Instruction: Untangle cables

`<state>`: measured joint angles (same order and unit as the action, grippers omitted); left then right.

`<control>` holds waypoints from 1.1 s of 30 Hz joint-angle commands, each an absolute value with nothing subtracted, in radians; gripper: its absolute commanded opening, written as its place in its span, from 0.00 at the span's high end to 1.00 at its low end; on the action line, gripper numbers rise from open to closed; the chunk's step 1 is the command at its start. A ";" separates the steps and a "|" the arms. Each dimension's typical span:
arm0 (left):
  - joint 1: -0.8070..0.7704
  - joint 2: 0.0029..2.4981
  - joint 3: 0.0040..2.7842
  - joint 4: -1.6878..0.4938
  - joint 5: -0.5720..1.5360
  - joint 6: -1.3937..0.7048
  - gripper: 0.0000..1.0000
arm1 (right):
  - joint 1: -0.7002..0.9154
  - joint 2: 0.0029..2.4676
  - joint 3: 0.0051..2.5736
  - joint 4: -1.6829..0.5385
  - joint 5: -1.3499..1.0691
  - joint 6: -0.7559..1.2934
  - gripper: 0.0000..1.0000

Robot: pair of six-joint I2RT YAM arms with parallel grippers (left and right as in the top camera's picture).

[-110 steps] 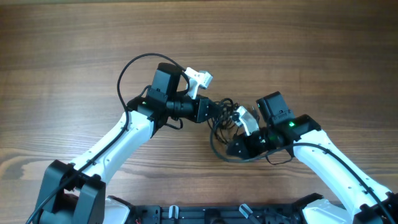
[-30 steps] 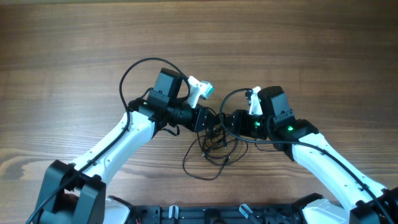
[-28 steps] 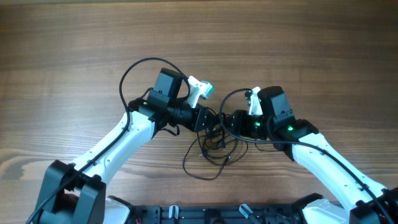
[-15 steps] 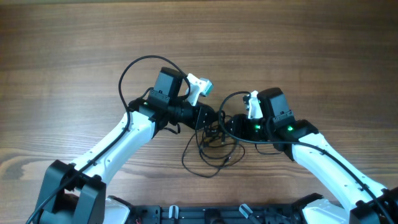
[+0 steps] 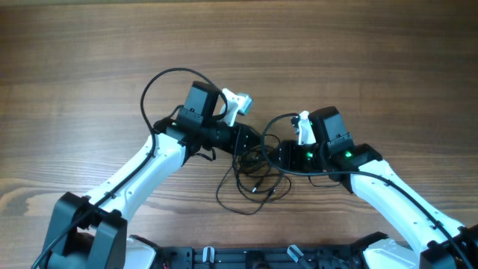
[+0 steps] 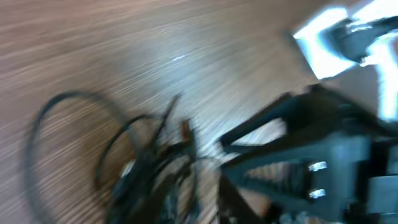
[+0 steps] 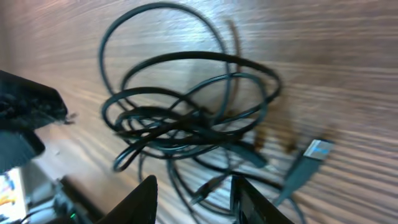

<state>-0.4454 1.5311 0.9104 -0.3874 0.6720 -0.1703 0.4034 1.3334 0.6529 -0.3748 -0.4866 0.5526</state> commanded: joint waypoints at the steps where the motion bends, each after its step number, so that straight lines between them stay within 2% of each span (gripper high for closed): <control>1: -0.417 1.515 0.916 -0.456 0.466 -0.169 0.69 | 0.406 1.343 0.653 -0.379 -0.408 0.561 0.57; 5: -0.413 1.515 0.916 -0.471 0.451 -0.168 0.58 | 0.406 1.343 0.653 -0.379 -0.389 0.592 0.54; 7: -0.413 1.517 0.916 -0.472 0.451 -0.168 0.56 | 0.406 1.343 0.653 -0.378 -0.391 0.606 0.53; 17: -0.414 1.520 0.886 -0.569 0.451 -0.164 0.57 | 0.406 1.343 0.653 -0.378 -0.445 0.549 0.48; 21: -0.414 1.520 0.859 -0.564 0.451 -0.164 0.61 | 0.406 1.343 0.653 -0.360 -0.449 0.553 0.48; 28: -0.414 1.520 0.834 -0.528 0.451 -0.165 0.64 | 0.407 1.343 0.653 -0.120 -0.581 0.541 0.44; 30: -0.414 1.520 0.834 -0.529 0.451 -0.165 0.64 | 0.407 1.343 0.653 -0.135 -0.632 0.445 0.44; 33: -0.414 1.520 0.834 -0.528 0.432 -0.165 0.68 | 0.407 1.343 0.653 -0.247 -0.612 0.278 0.36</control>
<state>-0.4168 1.5303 0.8440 -0.5320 0.4599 -0.1768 0.4034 1.3334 0.6514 -0.1860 -0.5785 0.4587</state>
